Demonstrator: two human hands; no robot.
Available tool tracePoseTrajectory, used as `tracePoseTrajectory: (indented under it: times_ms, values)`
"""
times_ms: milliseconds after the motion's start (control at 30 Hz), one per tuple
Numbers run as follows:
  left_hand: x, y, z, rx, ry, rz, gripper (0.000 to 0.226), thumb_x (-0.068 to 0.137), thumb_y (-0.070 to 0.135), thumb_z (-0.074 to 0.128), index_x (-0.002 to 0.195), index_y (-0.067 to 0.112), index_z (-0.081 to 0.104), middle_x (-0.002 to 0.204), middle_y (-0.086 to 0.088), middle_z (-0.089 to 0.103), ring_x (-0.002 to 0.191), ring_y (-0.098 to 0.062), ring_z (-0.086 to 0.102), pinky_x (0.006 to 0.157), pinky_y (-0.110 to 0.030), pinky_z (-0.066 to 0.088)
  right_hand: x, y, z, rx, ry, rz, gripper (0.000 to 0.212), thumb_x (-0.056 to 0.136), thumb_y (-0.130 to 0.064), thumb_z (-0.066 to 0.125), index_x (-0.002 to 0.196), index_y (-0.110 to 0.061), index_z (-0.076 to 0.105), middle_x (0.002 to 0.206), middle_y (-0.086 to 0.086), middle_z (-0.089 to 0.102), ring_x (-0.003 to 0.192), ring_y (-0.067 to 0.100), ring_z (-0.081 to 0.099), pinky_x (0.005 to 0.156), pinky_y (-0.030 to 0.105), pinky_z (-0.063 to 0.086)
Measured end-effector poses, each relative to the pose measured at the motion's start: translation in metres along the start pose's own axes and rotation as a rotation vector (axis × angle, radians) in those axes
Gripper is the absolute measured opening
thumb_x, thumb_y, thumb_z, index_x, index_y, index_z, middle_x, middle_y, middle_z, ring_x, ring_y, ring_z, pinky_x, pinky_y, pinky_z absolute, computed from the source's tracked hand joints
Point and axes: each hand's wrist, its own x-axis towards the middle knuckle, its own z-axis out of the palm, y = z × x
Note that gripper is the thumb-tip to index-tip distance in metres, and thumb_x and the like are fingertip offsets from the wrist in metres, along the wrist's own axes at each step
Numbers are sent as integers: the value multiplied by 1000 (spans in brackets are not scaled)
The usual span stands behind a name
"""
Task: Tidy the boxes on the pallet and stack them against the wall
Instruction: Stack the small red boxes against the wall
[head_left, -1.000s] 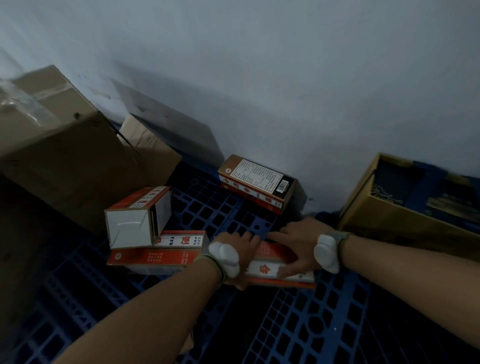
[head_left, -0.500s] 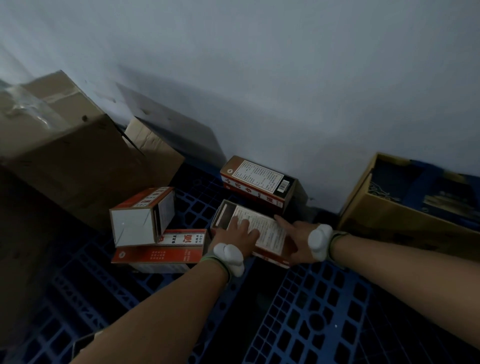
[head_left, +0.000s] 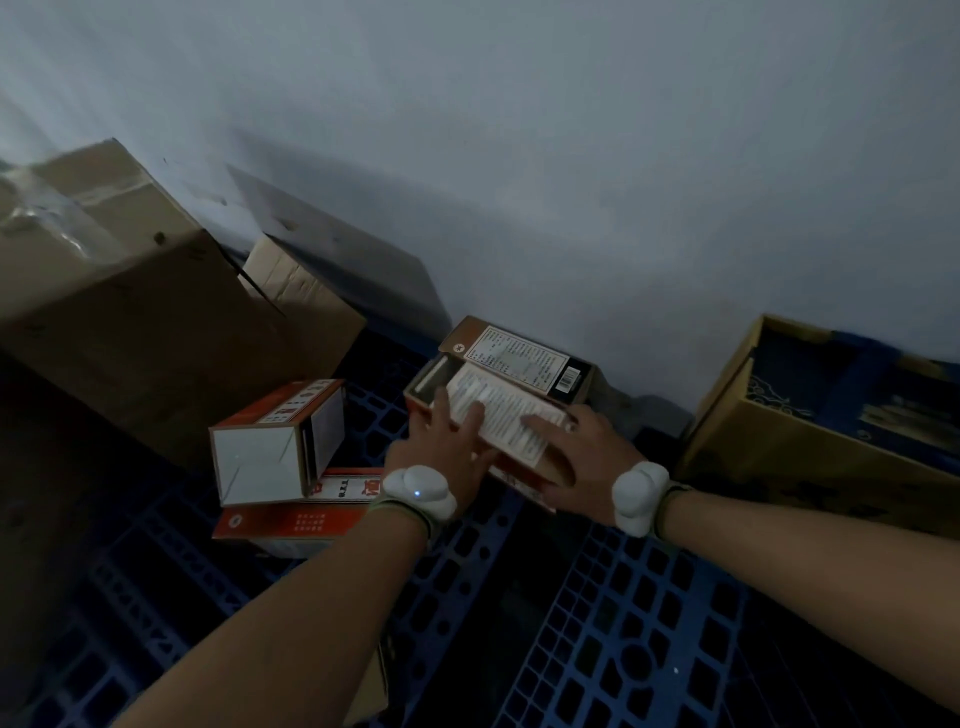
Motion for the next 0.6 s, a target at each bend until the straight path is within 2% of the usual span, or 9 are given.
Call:
tracePoseTrajectory:
  times_ms: [100, 167, 267, 367, 500, 600]
  values:
    - [5, -15, -11, -37, 175, 25, 65, 96, 57, 28, 152, 39, 0, 162, -8, -15, 147, -39, 1, 95, -53, 46, 17, -3, -26, -40, 120, -36, 89, 69, -61, 59, 149, -42, 23, 145, 19, 30, 130, 41, 35, 102, 47, 42]
    - [7, -21, -14, -96, 203, 6, 66, 97, 54, 28, 151, 40, -8, 161, -6, -18, 148, -37, -1, 96, -53, 46, 34, -5, -45, -114, 172, -62, 91, 68, -54, 66, 148, -40, 27, 143, 25, 32, 126, 46, 38, 100, 51, 43]
    - [8, -25, -10, -148, 139, -58, 67, 98, 54, 27, 150, 41, -14, 161, -5, -20, 149, -35, -1, 99, -53, 45, 60, 3, -65, -164, 189, -53, 89, 69, -49, 69, 148, -29, 32, 142, 32, 31, 126, 50, 37, 106, 48, 33]
    - [5, -26, -1, -104, 59, -63, 67, 97, 57, 23, 149, 42, -17, 161, -5, -20, 149, -34, 0, 104, -52, 41, 72, 15, -73, -318, 155, 18, 84, 79, -52, 65, 150, -33, 25, 146, 28, 27, 130, 46, 32, 109, 45, 26]
    - [1, -34, 10, -77, -41, -82, 66, 97, 58, 21, 150, 40, -15, 161, -7, -16, 149, -35, 1, 112, -51, 30, 80, 13, -61, -571, 212, 121, 80, 84, -57, 55, 151, -32, 18, 150, 24, 23, 128, 43, 30, 103, 52, 33]
    - [1, -41, 11, -72, -87, -95, 65, 97, 59, 21, 150, 40, -12, 162, -7, -14, 149, -35, 1, 115, -51, 25, 88, 7, -55, -646, 152, -11, 79, 89, -54, 48, 151, -42, 1, 159, 20, 7, 137, 44, 20, 107, 56, 26]
